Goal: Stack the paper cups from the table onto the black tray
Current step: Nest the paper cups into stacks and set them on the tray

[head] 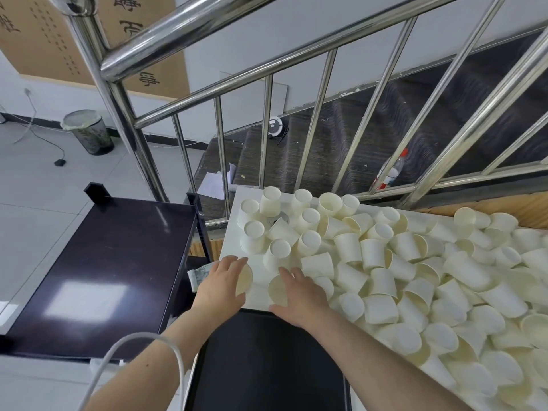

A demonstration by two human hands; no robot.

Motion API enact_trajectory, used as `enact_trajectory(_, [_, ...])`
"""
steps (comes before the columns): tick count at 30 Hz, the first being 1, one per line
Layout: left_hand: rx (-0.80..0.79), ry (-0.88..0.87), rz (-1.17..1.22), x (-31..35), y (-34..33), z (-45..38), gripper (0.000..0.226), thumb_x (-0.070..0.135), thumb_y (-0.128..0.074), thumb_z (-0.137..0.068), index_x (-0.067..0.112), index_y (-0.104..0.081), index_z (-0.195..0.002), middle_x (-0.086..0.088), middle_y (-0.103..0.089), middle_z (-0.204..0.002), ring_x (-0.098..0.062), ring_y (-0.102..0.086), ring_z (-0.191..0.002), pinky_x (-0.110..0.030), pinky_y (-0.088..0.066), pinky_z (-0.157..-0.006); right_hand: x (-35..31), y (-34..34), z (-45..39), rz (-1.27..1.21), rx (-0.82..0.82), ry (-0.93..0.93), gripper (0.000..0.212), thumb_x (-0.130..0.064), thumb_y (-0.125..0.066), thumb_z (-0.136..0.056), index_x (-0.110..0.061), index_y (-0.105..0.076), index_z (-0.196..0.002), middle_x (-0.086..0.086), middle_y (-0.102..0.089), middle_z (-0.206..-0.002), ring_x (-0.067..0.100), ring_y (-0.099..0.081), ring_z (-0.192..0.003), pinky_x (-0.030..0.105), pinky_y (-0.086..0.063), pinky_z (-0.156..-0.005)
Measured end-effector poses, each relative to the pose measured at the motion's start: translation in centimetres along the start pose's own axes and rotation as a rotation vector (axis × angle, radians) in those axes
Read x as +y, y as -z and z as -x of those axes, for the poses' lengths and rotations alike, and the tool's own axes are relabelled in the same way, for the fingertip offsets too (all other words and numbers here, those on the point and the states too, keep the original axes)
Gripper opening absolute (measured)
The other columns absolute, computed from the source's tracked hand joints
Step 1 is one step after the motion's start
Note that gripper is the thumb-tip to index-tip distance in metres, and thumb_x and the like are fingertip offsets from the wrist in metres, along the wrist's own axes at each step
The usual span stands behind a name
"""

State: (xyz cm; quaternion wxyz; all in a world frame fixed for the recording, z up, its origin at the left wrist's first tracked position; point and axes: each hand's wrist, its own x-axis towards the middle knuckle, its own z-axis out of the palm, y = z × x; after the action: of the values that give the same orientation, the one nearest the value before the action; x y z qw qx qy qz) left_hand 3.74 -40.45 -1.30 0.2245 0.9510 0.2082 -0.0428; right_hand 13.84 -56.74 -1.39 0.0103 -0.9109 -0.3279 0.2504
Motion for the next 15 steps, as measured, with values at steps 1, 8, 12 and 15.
enact_trajectory(1, [0.001, -0.011, 0.006, -0.2, 0.1, 0.4, 0.073, 0.024, -0.061, -0.084, 0.027, -0.025, -0.147, 0.008, -0.029, -0.147, -0.017, -0.029, -0.134, -0.031, -0.05, -0.089, -0.2, -0.1, 0.1, 0.009, 0.018, 0.022, 0.078, -0.045, -0.058, -0.089, -0.023, -0.015, -0.151, 0.003, -0.028, -0.149, 0.029, -0.044, -0.124, 0.038, -0.047, -0.093])
enact_trajectory(8, [-0.06, -0.024, 0.059, -1.1, 0.0, 3.0, 0.08, 0.031, -0.066, -0.08, 0.029, -0.023, -0.148, 0.01, -0.031, -0.146, -0.017, -0.031, -0.133, -0.033, -0.047, -0.096, -0.7, -0.3, 1.3, -0.11, 0.076, 0.152, 0.074, -0.033, -0.06, -0.084, -0.025, -0.024, -0.148, -0.003, -0.031, -0.141, 0.023, -0.044, -0.123, 0.037, -0.048, -0.093])
enact_trajectory(12, [-0.103, -0.011, 0.043, -1.5, -0.7, 4.4, 0.081, 0.036, -0.067, -0.08, 0.026, -0.025, -0.149, 0.009, -0.032, -0.145, -0.014, -0.032, -0.133, -0.031, -0.046, -0.096, -0.9, -1.0, 2.6, -0.137, 0.004, 0.27, 0.078, -0.032, -0.062, -0.084, -0.023, -0.022, -0.15, -0.004, -0.027, -0.145, 0.021, -0.036, -0.131, 0.036, -0.043, -0.101])
enact_trajectory(15, [-0.126, -0.015, 0.05, -1.6, -1.1, 5.1, 0.082, 0.037, -0.068, -0.08, 0.025, -0.026, -0.149, 0.011, -0.032, -0.144, -0.012, -0.032, -0.132, -0.028, -0.045, -0.097, -1.0, -1.8, 3.3, -0.16, -0.02, 0.318, 0.08, -0.035, -0.064, -0.085, -0.022, -0.022, -0.151, -0.004, -0.027, -0.145, 0.019, -0.032, -0.134, 0.035, -0.04, -0.106])
